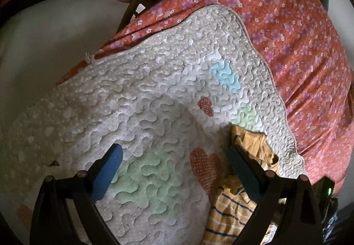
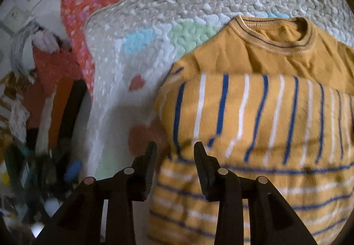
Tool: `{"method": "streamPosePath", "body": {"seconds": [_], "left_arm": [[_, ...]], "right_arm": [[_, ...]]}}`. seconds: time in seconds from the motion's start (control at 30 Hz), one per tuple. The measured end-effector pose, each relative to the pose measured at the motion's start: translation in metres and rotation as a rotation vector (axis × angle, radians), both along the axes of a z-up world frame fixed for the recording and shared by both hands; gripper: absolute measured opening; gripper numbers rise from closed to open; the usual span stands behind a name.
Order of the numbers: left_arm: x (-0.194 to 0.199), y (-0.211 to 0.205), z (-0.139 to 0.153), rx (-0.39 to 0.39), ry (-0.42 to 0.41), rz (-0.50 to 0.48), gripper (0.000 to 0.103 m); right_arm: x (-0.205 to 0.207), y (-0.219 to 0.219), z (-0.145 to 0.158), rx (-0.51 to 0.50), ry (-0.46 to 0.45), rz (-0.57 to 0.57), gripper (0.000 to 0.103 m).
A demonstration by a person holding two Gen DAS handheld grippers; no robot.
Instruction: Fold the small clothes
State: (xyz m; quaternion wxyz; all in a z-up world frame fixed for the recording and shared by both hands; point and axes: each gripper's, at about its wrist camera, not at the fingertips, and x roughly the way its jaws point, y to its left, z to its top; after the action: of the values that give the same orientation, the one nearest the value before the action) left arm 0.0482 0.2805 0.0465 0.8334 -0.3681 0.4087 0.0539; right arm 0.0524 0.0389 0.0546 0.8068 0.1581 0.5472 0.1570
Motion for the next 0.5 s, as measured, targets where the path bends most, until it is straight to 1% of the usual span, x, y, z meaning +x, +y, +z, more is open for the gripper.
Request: {"method": "streamPosePath", "body": {"seconds": [0.07, 0.1, 0.17, 0.27, 0.3, 0.37, 0.4, 0.43, 0.47, 0.5], "left_arm": [[0.0, 0.0, 0.0, -0.007, -0.003, -0.007, 0.096], [0.0, -0.001, 0.001, -0.009, -0.004, -0.009, 0.096], [-0.001, 0.0, 0.001, -0.009, -0.006, -0.007, 0.096], [-0.002, 0.002, 0.001, -0.012, -0.011, 0.005, 0.096], [-0.002, 0.003, 0.001, -0.011, -0.009, 0.009, 0.096], [-0.002, 0.006, 0.0, -0.018, -0.008, 0.015, 0.096], [-0.002, 0.007, 0.0, -0.019, -0.009, 0.017, 0.096], [-0.003, 0.009, 0.001, -0.017, -0.012, 0.024, 0.096], [-0.003, 0.011, 0.002, -0.015, -0.017, 0.036, 0.096], [-0.004, 0.014, 0.003, -0.014, -0.02, 0.046, 0.096]], "right_arm": [[-0.005, 0.006, -0.008, -0.009, 0.022, 0.018, 0.043], [-0.004, 0.012, -0.016, -0.029, 0.043, 0.03, 0.043], [0.002, 0.021, -0.026, -0.087, 0.052, 0.022, 0.043], [0.022, 0.033, -0.031, -0.232, -0.017, -0.02, 0.043], [0.028, 0.038, -0.032, -0.258, -0.035, -0.03, 0.043], [0.031, 0.049, -0.034, -0.185, -0.008, 0.001, 0.041], [0.029, 0.057, -0.033, -0.142, 0.0, 0.033, 0.041], [0.022, 0.071, -0.031, -0.113, -0.011, 0.089, 0.041], [0.018, 0.078, -0.03, -0.102, -0.016, 0.118, 0.043], [0.012, 0.087, -0.032, -0.088, -0.008, 0.147, 0.047]]}}
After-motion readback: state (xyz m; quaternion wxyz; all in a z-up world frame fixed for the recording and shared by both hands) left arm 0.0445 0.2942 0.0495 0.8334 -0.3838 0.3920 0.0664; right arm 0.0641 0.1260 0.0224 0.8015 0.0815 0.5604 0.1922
